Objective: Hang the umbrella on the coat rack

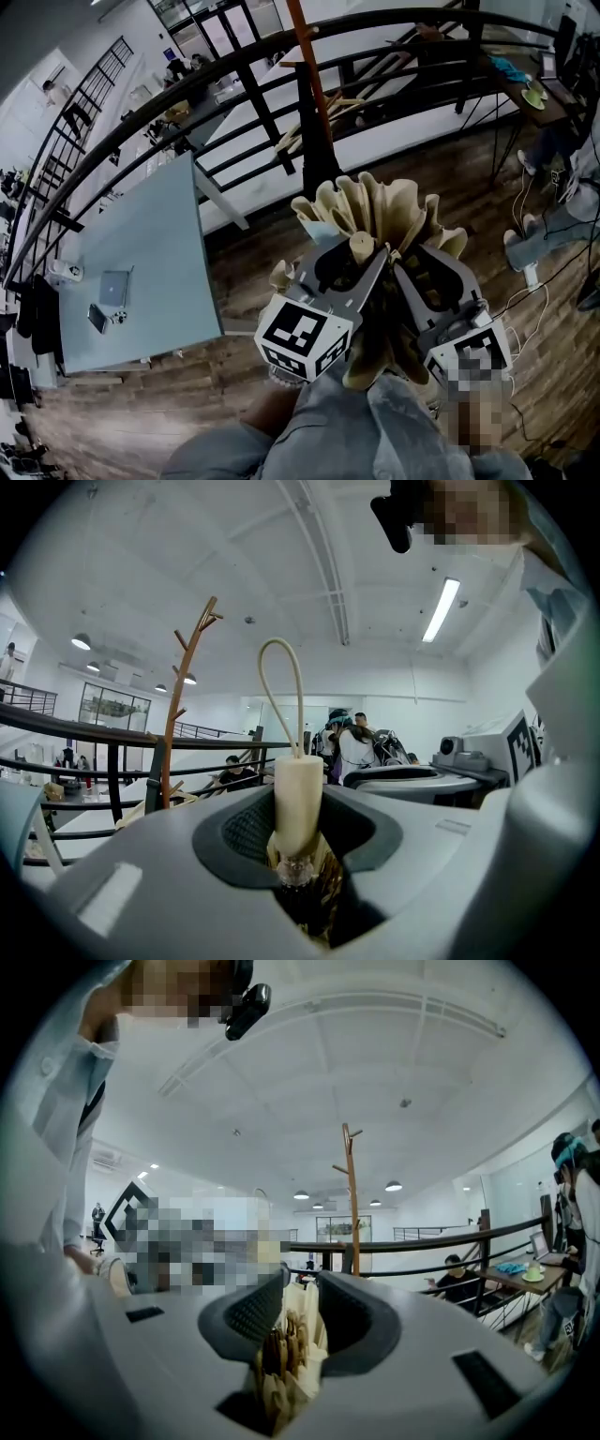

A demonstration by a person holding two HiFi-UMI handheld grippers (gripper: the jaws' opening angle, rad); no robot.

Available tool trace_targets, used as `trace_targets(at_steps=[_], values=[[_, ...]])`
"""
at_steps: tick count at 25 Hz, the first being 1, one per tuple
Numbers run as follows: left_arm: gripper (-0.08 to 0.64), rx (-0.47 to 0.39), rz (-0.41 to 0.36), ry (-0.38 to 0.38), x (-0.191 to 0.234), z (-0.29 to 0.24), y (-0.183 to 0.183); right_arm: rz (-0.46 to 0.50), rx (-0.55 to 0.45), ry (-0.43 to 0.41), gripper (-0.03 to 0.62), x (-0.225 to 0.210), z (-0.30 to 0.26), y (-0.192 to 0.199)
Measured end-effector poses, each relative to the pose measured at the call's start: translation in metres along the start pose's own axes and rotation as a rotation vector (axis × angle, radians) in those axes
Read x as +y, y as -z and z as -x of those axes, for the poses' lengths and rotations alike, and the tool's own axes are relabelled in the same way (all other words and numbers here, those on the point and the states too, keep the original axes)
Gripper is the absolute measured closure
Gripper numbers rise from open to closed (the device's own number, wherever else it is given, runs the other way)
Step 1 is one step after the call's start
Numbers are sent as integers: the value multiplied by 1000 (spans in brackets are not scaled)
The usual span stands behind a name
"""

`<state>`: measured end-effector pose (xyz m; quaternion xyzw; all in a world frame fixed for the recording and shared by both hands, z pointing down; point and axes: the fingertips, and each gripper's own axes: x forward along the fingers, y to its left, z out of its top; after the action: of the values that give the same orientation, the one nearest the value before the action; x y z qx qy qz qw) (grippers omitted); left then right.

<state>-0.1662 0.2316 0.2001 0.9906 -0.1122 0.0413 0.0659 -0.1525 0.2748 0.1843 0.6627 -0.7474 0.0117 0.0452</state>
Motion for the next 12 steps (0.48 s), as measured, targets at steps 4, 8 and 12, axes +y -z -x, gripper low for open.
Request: trace_targets(at_steps=[4,8,12], values=[[422,-3,4,5,23,-23,-17,5,6,2,489,-23,-26,-13],[422,-3,6,9,47,-46,-21,8,3,0,490,-42,-53,-14],[422,-3,-5,12,70,-66,-24,20,3,-4,506,-57,-80,-13]])
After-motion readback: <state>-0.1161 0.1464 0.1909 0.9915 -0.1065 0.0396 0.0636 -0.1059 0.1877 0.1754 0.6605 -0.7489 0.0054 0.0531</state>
